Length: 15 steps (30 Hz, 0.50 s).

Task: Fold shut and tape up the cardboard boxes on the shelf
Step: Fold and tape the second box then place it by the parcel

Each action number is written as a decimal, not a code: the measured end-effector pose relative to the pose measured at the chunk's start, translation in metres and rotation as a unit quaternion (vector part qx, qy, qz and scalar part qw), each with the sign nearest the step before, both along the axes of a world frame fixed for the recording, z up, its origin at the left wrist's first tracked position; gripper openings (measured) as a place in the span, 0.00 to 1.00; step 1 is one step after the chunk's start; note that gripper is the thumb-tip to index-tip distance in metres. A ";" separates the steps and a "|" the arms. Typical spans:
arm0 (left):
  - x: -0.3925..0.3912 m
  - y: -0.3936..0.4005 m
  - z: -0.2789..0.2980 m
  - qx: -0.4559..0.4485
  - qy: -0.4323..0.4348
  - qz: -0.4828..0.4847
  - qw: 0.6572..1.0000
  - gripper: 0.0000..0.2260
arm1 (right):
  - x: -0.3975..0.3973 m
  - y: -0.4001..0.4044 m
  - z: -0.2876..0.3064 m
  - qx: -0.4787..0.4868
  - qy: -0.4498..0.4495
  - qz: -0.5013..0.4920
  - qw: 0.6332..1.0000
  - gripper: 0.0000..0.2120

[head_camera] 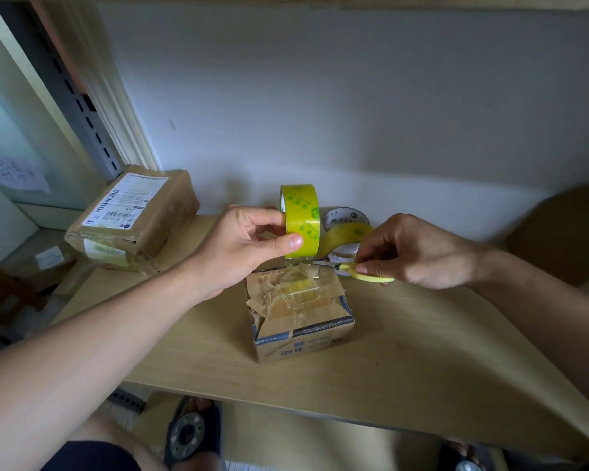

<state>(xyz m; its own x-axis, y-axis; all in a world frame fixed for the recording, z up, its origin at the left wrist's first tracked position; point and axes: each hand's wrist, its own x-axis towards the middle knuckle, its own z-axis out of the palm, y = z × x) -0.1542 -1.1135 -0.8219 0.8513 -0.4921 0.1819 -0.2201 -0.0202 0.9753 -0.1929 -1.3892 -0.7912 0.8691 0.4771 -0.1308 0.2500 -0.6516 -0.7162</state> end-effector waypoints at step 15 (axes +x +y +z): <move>0.003 -0.002 -0.003 -0.058 0.009 0.044 0.997 0.11 | -0.002 0.004 -0.003 -0.038 -0.094 -0.014 0.995 0.04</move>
